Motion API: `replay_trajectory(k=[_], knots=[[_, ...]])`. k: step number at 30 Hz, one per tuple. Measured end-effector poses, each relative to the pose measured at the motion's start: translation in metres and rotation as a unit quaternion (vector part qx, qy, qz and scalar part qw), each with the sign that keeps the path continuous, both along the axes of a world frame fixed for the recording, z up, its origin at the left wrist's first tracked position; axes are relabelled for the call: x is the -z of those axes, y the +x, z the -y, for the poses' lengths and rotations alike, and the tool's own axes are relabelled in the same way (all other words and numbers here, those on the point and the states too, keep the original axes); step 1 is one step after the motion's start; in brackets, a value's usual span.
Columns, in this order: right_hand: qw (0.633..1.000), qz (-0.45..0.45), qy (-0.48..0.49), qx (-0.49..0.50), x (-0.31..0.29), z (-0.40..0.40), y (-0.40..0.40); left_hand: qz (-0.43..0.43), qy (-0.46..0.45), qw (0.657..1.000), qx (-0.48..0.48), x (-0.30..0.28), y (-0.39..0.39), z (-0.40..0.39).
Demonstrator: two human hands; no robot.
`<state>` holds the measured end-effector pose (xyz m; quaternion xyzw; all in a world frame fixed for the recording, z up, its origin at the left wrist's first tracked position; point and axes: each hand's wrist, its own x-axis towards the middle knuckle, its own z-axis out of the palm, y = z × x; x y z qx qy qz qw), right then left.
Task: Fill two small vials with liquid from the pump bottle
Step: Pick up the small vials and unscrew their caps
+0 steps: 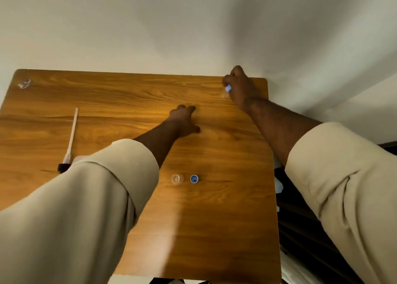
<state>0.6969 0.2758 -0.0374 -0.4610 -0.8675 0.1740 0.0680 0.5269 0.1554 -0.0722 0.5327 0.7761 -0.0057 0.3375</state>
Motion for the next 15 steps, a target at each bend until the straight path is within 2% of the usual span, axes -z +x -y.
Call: replay_trajectory(k=[4,9,15], knots=[[0.999,-0.041,-0.035,0.005,-0.024,0.038,-0.003,0.058,0.103,0.992,-0.049,-0.027,0.002,0.027],[0.996,-0.083,-0.032,-0.018,-0.07,0.125,-0.007,0.111,0.206,0.972,-0.035,-0.066,0.014,0.085],[0.993,-0.108,-0.034,-0.04,-0.129,0.228,-0.025,0.209,0.344,0.914,-0.051,-0.098,0.008,0.178]])
